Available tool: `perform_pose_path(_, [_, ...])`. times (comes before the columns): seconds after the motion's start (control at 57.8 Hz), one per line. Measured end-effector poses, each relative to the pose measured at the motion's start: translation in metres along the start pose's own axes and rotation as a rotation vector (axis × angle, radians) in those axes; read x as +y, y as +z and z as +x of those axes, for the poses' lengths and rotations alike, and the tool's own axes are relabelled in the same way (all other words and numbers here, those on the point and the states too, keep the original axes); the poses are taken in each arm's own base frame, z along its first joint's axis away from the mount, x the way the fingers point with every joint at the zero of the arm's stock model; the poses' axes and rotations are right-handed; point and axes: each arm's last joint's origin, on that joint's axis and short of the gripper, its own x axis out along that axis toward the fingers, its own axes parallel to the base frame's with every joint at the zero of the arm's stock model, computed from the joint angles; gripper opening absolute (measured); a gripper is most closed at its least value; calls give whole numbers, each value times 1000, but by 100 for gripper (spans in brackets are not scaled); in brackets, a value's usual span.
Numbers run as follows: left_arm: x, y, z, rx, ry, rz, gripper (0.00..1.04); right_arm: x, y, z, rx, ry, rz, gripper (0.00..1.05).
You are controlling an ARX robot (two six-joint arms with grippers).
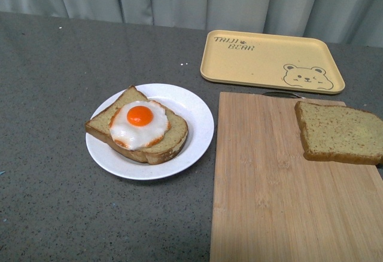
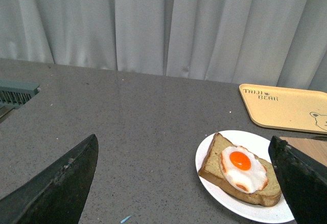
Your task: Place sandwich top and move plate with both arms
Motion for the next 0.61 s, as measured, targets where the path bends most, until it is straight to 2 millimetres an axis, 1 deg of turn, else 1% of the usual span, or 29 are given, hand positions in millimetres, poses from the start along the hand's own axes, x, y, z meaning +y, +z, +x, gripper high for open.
perform_pose_path(0.605, [0,0,0,0,0,0,98,0,0,0,0,0,0,95])
